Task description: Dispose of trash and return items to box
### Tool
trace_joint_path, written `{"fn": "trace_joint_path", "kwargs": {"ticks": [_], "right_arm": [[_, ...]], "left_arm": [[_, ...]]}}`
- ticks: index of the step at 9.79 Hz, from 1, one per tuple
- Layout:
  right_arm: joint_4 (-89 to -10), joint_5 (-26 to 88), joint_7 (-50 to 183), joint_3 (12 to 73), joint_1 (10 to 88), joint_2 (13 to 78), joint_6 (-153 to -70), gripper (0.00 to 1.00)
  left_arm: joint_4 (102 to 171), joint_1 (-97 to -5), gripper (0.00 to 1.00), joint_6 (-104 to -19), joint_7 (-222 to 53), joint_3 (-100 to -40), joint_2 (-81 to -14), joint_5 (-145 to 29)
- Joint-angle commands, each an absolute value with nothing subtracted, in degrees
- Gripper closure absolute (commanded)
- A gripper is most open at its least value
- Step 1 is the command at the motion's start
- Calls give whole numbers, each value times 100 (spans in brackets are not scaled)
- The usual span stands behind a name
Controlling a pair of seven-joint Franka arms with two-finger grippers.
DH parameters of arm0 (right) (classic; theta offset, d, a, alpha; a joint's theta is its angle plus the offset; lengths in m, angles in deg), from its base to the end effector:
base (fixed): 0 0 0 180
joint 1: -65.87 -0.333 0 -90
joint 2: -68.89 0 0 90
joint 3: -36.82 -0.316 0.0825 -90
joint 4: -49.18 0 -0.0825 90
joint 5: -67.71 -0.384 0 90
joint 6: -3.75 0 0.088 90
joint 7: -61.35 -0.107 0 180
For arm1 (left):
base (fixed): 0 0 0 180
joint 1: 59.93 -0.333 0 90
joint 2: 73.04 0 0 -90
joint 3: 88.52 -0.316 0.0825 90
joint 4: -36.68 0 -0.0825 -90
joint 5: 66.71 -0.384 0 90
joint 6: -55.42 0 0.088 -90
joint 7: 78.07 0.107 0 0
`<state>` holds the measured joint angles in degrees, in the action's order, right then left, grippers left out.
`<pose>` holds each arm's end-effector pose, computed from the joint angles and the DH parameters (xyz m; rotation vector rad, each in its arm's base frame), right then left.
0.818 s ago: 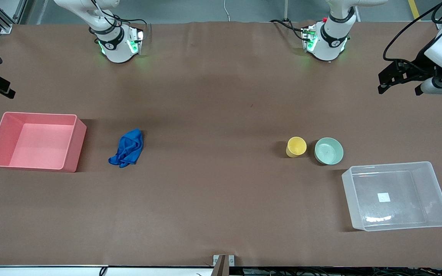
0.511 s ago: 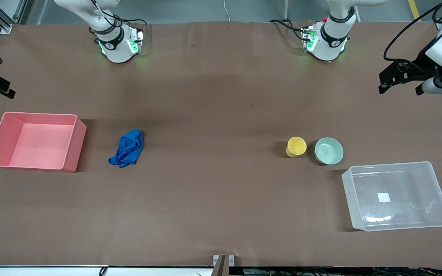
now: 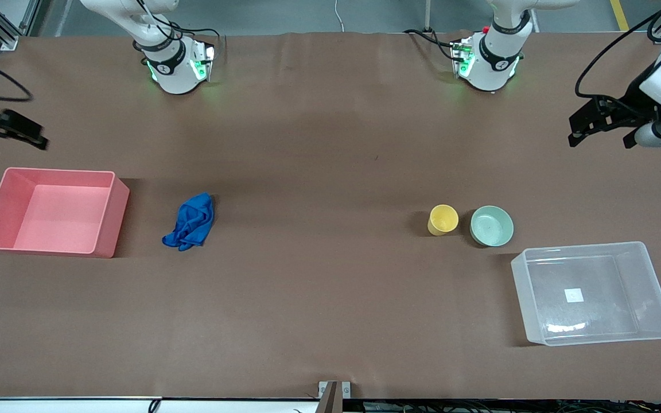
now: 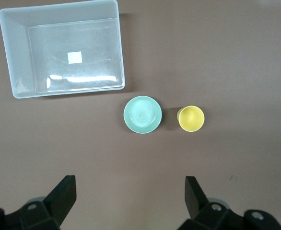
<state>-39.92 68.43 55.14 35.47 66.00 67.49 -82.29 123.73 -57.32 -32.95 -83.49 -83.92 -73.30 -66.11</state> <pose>0.5542 0.0102 0.6125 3.1193 -0.1365 -0.1201 0.5463 -0.0704 0.6487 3.1279 -0.0496 0.0411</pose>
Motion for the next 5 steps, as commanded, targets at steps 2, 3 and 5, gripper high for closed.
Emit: {"fn": "trace_joint_path", "kwargs": {"ticks": [2, 3, 5], "right_arm": [[-5728, 6885, 4826, 3172, 6499, 6460, -10182, 0], [-6404, 6894, 4695, 3181, 6238, 6241, -11329, 0], [-7260, 7007, 4404, 3181, 6016, 5600, -13074, 0]], "left_arm": [[12885, -5808, 0, -3903, -8202, -8412, -6927, -6556], [13244, -5817, 0, -4359, -8202, -8412, -6891, -6556], [14044, -5861, 0, -5386, -8202, -8403, -6717, -6556]]}}
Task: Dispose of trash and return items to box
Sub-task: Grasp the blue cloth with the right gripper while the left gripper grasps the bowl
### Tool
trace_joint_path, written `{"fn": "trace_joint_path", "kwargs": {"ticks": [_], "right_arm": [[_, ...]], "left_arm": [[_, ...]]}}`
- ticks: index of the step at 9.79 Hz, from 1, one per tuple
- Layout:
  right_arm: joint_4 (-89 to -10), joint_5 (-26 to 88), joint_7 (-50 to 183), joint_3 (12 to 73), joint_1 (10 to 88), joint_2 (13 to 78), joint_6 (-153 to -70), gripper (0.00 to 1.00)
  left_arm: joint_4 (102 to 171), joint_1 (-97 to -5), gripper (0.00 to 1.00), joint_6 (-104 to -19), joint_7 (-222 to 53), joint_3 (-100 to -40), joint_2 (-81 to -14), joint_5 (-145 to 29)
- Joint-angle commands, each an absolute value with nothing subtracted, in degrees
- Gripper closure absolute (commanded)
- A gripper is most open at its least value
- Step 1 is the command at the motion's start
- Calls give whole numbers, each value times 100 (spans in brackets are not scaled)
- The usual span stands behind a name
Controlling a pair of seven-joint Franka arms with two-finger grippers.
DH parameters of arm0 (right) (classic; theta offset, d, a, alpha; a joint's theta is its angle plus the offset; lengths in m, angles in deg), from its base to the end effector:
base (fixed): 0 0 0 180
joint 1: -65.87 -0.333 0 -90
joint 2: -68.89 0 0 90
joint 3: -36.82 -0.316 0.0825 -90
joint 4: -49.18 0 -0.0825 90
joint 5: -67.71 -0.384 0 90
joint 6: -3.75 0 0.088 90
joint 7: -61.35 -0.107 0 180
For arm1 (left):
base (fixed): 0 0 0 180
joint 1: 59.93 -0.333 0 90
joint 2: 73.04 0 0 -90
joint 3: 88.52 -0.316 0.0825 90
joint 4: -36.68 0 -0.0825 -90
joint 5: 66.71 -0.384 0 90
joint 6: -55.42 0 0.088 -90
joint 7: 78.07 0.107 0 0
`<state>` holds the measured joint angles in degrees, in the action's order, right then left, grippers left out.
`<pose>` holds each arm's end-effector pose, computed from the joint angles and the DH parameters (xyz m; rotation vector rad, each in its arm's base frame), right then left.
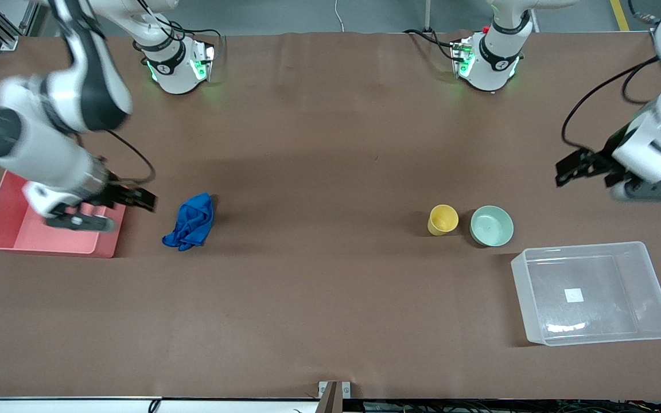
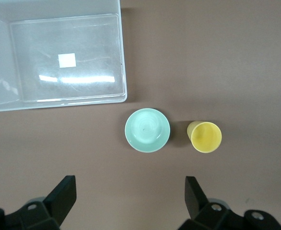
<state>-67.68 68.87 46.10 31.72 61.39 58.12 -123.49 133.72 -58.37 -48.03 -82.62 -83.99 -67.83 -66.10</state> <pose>0.5740 0.0950 0.3517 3.1378 -0.1384 -0.0093 0.5905 -0.0623 0.5344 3.1218 -0.0376 0.0304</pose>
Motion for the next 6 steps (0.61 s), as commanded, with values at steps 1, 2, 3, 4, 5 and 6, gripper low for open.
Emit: {"fn": "trace_joint_path", "kwargs": {"ticks": [1, 2, 3, 4, 5, 6], "right_arm": [[-7463, 7043, 4378, 3181, 6015, 5354, -13560, 0], [-7483, 7052, 4273, 3189, 6007, 5073, -13808, 0], [-7483, 7113, 4272, 3190, 6007, 4835, -13959, 0], [-7483, 7244, 4272, 3190, 6024, 4659, -14160, 1], [-7483, 7263, 4263, 3190, 6033, 4500, -14301, 4], [-7483, 7263, 4263, 3190, 6033, 4472, -14372, 17]], "left_arm": [[14378, -5861, 0, -6027, -8202, -8412, -6437, -6556], [14634, -5861, 0, -6503, -8202, -8412, -6190, -6556], [14837, -5965, 0, -6952, -8202, -8403, -5988, -6556], [14969, -6010, 0, -7270, -8193, -8403, -5786, -6565], [15127, -6028, 1, -7542, -8193, -8403, -5610, -6565], [15407, -6089, 1, -8006, -8176, -8403, -5512, -6591]]}}
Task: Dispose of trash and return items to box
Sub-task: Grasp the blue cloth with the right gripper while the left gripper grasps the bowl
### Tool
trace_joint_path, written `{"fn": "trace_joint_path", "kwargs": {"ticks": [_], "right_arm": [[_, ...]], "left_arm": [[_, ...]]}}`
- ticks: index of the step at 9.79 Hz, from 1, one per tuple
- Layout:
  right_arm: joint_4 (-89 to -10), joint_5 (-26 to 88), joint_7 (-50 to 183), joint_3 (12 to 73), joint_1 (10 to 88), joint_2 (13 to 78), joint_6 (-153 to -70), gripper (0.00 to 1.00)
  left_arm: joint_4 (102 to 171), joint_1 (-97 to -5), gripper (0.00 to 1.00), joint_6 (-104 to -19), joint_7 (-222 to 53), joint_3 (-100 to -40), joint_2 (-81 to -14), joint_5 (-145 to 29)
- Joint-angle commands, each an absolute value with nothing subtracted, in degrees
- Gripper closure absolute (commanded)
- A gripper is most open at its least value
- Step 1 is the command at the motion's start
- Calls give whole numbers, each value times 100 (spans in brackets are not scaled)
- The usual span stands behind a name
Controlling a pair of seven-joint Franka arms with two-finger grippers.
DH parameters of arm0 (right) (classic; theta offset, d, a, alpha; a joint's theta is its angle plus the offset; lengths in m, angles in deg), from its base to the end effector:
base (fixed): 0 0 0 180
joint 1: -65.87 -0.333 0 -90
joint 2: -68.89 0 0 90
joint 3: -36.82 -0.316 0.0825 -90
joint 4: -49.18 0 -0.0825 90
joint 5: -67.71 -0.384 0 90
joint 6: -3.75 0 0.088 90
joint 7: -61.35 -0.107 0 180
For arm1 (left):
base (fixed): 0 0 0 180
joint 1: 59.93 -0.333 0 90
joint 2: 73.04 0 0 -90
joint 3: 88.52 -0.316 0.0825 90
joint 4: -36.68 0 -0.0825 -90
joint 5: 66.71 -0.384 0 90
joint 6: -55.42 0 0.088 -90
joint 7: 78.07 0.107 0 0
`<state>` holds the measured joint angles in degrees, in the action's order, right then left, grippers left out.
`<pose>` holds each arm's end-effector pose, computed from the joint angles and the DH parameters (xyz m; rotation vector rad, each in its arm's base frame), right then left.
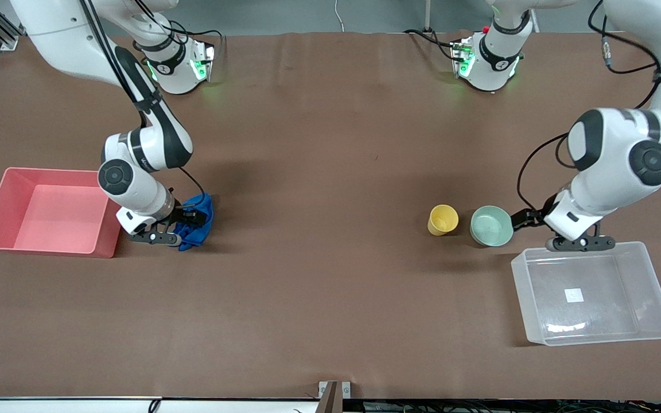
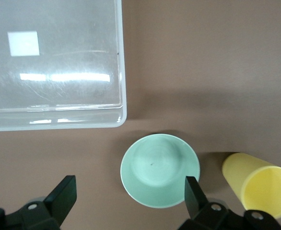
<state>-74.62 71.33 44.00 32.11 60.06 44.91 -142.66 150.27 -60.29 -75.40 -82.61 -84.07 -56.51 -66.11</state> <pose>0.5542 0.1043 0.1990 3.1332 -0.1142 -0.0328 0.6037 -0.0417 0.3227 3.1105 0.0280 0.0167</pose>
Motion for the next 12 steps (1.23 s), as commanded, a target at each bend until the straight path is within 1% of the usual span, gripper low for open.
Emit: {"fn": "trace_joint_path", "kwargs": {"ticks": [1, 2, 3, 4, 6, 7, 9, 10, 11, 12], "right_arm": [[-7483, 7272, 4263, 3190, 6024, 4385, -14434, 38], [-7587, 7280, 4263, 3198, 6015, 4358, -14652, 56], [-7614, 7272, 4254, 3198, 6050, 4358, -14672, 85], [-7615, 7272, 4106, 3198, 6120, 4358, -14672, 99], [-7527, 7263, 3957, 3190, 6138, 4419, -14428, 100], [-7388, 7237, 3869, 3172, 6121, 4550, -13982, 100], [-6635, 7193, 3736, 3059, 6147, 4980, -12168, 100], [-6143, 7184, 3762, 3040, 6191, 5165, -11262, 100], [-5721, 7175, 3901, 3049, 6252, 5358, -10427, 100], [-5447, 7175, 4399, 3058, 6496, 5595, -9835, 100]], "left_arm": [[15671, -6089, 1, -8350, -8167, -8403, -5442, -6592], [15882, -6089, 1, -8693, -8167, -8403, -5380, -6600], [15998, -6089, 1, -8931, -8167, -8403, -5275, -6600], [16060, -6089, 1, -9117, -8158, -8403, -5169, -6609], [16078, -6089, 2, -9398, -8167, -8403, -4941, -6618], [16078, -6089, 7, -9504, -8158, -8403, -4827, -6618], [16095, -6089, 13, -9645, -8158, -8403, -4677, -6627], [16095, -6089, 22, -9689, -8158, -8403, -4607, -6627], [16095, -6089, 54, -9707, -8158, -8403, -4580, -6627], [16156, -6089, 86, -9707, -8149, -8403, -4623, -6627]]}}
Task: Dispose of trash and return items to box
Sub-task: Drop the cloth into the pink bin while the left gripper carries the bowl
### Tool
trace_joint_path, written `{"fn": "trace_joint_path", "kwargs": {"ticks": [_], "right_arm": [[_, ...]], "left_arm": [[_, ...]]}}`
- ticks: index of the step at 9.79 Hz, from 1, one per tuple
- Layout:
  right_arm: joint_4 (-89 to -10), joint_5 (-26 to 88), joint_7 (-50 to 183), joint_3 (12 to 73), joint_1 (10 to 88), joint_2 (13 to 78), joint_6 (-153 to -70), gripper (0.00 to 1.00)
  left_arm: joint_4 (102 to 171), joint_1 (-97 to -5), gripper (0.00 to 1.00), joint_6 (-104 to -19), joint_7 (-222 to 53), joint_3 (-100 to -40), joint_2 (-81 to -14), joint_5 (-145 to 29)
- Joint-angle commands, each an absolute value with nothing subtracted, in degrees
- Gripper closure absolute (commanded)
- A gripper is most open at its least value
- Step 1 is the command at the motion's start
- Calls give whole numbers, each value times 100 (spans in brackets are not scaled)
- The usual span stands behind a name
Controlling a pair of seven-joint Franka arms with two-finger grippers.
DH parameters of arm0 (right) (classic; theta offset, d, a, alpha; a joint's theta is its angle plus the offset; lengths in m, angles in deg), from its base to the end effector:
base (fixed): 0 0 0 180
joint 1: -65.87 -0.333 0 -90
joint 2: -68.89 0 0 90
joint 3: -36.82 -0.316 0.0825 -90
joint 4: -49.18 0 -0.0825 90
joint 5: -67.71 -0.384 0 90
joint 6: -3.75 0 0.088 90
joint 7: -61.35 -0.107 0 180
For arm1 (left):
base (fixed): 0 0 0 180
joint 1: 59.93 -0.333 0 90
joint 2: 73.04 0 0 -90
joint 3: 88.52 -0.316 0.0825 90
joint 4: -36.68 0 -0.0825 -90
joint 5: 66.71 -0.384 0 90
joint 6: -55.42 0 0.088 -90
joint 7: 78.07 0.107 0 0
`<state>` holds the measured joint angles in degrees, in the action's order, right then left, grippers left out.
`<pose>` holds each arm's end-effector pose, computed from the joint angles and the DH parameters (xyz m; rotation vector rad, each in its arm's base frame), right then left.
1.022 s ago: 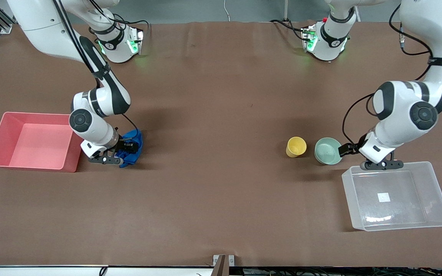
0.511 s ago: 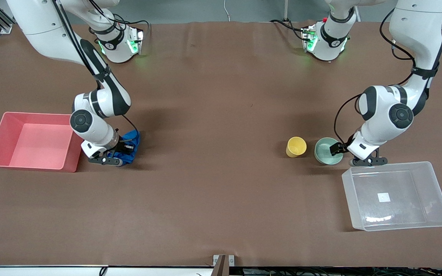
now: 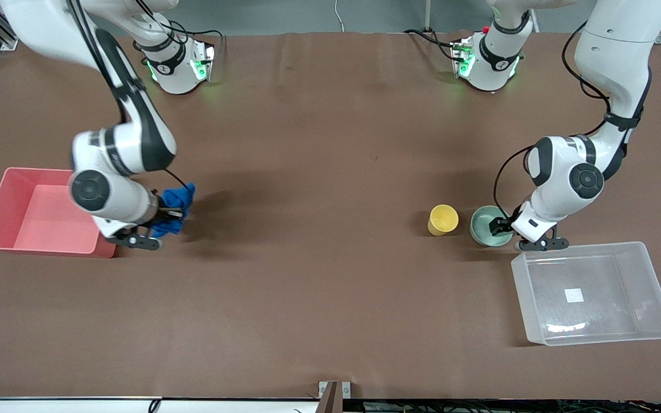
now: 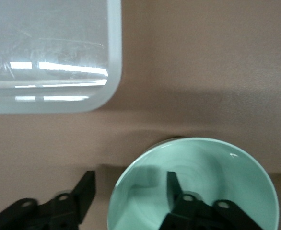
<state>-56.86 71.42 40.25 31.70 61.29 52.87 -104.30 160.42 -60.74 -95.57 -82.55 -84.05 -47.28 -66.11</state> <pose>0.5880 0.0930 0.3556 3.0141 -0.2596 -0.3425 0.5674 -0.0365 0.1888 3.1002 0.0490 0.0378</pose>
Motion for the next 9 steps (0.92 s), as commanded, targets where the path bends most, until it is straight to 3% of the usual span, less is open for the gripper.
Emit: {"fn": "trace_joint_path", "kwargs": {"ticks": [1, 5, 7, 9], "right_arm": [[-5322, 7175, 5222, 3179, 6716, 5806, -9386, 100], [-5496, 7192, 7921, 4803, 6841, 5984, -9441, 100], [-5933, 7227, 8568, 5201, 6885, 5923, -10351, 100], [-6618, 7236, 8579, 5246, 6947, 5721, -11686, 100]], "left_arm": [[16183, -6089, 96, -9681, -8106, -8395, -4650, -6627], [16166, -6089, 99, -9357, -7825, -8377, -5132, -6627], [15921, -6089, 99, -9068, -7824, -8368, -5404, -6627], [14958, -6107, 99, -7859, -7754, -8368, -5450, -6618]]}}
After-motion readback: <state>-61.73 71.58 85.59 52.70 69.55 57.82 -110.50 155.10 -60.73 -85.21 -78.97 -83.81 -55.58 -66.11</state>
